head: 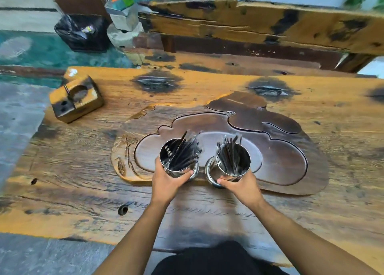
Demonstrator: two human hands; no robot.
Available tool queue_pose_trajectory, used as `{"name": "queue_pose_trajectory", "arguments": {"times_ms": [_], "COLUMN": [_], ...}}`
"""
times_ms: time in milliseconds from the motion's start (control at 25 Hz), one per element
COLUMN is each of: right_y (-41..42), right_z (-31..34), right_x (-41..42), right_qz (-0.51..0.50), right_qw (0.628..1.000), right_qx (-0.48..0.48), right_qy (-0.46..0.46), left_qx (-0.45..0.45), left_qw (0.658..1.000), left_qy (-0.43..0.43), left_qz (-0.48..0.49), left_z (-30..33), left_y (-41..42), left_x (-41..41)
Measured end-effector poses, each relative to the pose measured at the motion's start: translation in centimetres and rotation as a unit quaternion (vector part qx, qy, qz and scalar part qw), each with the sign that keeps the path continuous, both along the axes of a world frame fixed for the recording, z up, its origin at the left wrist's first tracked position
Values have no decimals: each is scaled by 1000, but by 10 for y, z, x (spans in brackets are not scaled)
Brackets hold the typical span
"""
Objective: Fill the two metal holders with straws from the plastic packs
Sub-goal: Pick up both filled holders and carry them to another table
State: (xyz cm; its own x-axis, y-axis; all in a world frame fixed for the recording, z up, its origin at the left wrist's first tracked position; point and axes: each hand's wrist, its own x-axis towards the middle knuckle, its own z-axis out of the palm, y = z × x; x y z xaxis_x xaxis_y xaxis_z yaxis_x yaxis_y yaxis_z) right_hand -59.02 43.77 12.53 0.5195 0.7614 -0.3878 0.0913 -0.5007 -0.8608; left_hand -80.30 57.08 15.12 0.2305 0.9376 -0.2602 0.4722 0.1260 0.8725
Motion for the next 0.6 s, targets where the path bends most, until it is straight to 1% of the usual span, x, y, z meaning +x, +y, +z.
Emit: {"name": "queue_pose_trajectory", "arguments": {"times_ms": [200, 320, 480, 600], "right_y": [21, 35, 47, 52], "right_z": [-6, -15, -32, -46], "right_x": [43, 67, 86, 90], "right_qz": [-42, -52, -48, -42], "right_qw": [998, 997, 997, 997], "right_qx": [-8, -29, -55, -66], "right_qy": [-35, -42, -39, -12], "left_qx": [-1, -18, -35, -42], "left_qw": [1000, 998, 997, 996], "left_qy": [19, 30, 46, 57], "left_qz": [-23, -42, -58, -62], "left_z": [-1, -9, -20, -30], "left_y": [32, 46, 57, 65], "left_x": [43, 64, 81, 87]}}
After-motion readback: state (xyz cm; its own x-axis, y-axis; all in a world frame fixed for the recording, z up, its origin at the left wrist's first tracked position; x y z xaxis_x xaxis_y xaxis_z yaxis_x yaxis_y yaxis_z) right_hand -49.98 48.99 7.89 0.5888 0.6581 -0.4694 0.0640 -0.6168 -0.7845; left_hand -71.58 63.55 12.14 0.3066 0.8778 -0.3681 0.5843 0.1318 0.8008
